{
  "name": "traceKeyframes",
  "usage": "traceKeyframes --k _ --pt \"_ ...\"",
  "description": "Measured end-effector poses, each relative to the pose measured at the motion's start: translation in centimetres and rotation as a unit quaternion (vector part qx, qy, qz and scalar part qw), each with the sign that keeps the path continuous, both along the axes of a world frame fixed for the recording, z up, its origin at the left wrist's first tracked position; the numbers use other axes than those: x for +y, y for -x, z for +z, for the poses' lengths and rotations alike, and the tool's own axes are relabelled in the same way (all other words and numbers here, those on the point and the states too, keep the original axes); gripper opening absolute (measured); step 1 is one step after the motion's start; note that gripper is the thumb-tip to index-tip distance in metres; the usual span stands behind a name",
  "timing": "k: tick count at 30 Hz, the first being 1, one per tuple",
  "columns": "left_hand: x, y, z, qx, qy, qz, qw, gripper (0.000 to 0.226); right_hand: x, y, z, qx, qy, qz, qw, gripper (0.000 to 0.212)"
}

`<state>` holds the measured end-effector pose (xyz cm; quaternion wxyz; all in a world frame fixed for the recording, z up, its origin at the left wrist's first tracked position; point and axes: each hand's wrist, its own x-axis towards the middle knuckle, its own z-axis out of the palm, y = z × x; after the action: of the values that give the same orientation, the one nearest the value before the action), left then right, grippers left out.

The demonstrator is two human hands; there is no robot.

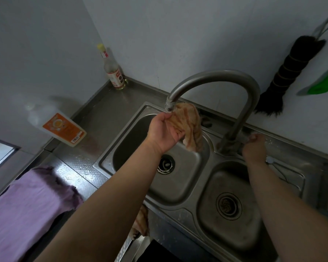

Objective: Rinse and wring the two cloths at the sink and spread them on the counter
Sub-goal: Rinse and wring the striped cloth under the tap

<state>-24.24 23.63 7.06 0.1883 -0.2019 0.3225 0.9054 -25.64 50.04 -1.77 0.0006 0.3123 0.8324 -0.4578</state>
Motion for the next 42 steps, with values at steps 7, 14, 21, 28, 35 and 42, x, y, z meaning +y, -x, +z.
traceKeyframes --k 7,14,21,28,35,42 --pt "-0.5 0.4 0.1 -0.004 0.067 -0.011 0.998 0.046 -5.1 -2.9 2.0 0.217 0.028 -0.098 0.971 0.029" --pt "-2.2 0.8 0.7 0.152 0.401 -0.124 0.895 0.019 -13.8 -0.9 8.3 0.105 0.16 0.349 0.917 0.042" --pt "-4.7 1.3 -0.6 0.17 0.55 -0.106 0.811 0.022 -14.9 1.6 9.2 0.072 0.188 0.357 0.912 0.031" --pt "-4.9 0.5 -1.6 -0.014 0.294 -0.013 0.956 0.038 -17.4 1.1 9.0 0.077 0.277 0.272 0.918 0.031" --pt "0.4 1.8 0.6 -0.112 0.294 0.077 0.946 0.026 -19.9 2.4 9.5 0.088 0.041 0.299 0.949 0.037" --pt "0.0 2.4 1.0 -0.127 0.284 0.08 0.947 0.024 -20.2 2.6 9.1 0.056 0.041 0.3 0.952 0.034"
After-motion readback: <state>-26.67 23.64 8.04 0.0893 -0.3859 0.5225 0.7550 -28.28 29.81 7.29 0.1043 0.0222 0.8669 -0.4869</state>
